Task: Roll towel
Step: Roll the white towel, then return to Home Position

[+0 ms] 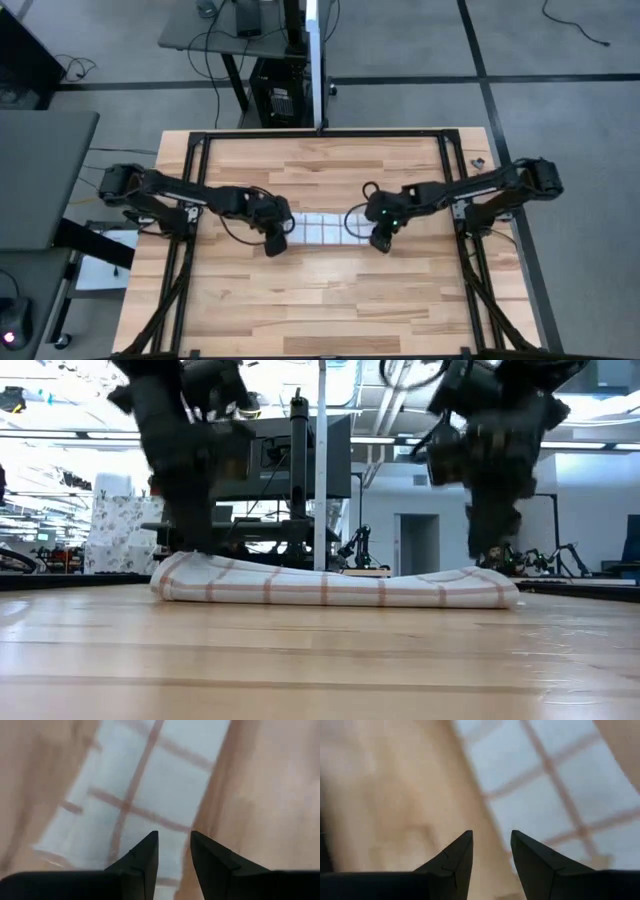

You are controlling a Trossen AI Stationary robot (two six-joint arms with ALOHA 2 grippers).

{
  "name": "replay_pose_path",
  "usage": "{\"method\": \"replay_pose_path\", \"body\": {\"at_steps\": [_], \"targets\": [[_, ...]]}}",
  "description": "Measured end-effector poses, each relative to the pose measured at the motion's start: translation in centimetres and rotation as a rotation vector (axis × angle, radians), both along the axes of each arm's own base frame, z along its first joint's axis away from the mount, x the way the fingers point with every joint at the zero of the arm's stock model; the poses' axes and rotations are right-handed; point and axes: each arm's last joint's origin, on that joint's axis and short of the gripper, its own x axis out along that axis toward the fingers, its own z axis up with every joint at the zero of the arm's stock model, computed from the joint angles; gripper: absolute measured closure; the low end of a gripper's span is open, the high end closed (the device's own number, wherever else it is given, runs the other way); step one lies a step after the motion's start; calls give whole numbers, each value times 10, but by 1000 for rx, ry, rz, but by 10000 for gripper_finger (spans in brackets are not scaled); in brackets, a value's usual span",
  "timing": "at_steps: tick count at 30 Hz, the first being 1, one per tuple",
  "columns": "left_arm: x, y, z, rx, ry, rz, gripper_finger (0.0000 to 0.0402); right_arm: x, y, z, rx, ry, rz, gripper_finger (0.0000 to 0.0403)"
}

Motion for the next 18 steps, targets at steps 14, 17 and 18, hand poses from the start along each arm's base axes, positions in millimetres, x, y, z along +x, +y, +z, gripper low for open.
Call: {"method": "replay_pose_path", "body": {"at_steps": [14,17,18], "targets": [[-116,-1,126,192,-553,53,380,-115,3,117,-319,-916,-332,372],[-142,2,123,119,-593,151,380,-132,11,99,-280,-959,-262,362],[-149,3,123,70,-612,194,380,-134,15,90,-299,-970,-215,360]]}}
